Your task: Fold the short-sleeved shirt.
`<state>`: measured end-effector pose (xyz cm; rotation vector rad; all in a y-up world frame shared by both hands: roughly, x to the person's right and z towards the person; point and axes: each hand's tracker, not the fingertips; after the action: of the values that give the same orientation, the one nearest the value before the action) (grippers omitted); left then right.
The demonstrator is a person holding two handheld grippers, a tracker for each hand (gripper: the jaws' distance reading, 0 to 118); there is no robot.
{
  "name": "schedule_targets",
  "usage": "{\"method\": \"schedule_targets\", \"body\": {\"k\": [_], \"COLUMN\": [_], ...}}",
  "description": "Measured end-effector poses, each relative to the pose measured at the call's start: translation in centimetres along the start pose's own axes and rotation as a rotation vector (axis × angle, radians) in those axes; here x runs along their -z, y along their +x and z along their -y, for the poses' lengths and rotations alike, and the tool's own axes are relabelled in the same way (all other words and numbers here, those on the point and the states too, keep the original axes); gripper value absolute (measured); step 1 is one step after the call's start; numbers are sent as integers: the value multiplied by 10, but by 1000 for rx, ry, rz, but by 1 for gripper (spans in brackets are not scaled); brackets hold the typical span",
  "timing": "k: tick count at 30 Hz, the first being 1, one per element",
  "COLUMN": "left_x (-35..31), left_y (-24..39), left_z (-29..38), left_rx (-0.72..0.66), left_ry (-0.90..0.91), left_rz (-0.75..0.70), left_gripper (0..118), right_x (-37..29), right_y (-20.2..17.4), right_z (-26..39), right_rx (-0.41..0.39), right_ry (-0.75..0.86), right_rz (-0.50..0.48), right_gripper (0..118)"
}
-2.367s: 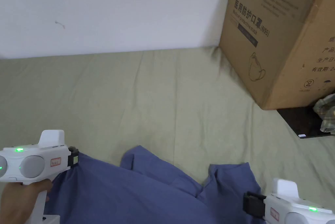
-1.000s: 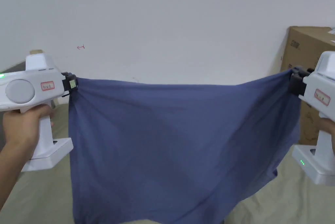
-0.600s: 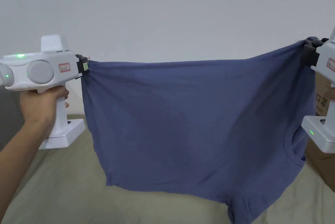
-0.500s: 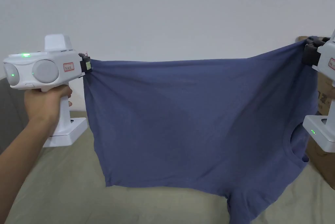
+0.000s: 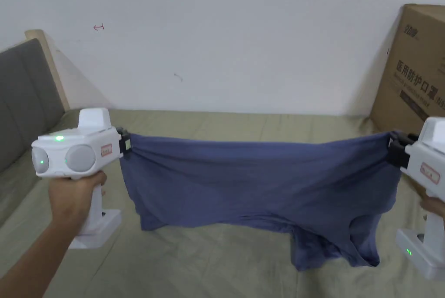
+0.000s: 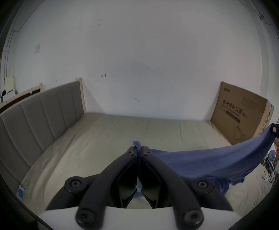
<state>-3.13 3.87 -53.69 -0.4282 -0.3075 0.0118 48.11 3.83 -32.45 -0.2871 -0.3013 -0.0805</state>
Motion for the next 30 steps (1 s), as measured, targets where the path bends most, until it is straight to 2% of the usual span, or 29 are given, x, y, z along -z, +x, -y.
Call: {"method": "schedule_targets", "body": {"k": [7,15,23,30], "left_x": [-47,-106,-170,-199], "left_y": [-13,-30,-47,-52], "left_z": [85,180,256,301], "left_rx": [-7,-32,-86,-84], "left_ry": [-100,-249,-330,-406], "left_rz": [18,4,-41,-73], "left_gripper": [0,0,0,0], "right_x": [-48,-138,-211,-245], "right_y": [10,7,5,6], "right_z": [84,170,226,262], "right_rx": [57,143,212,243], "right_ry": [-128,-264,-365,-450], "right_rz": [-32,-46,-43,-37], "right_gripper": [2,2,2,2]}}
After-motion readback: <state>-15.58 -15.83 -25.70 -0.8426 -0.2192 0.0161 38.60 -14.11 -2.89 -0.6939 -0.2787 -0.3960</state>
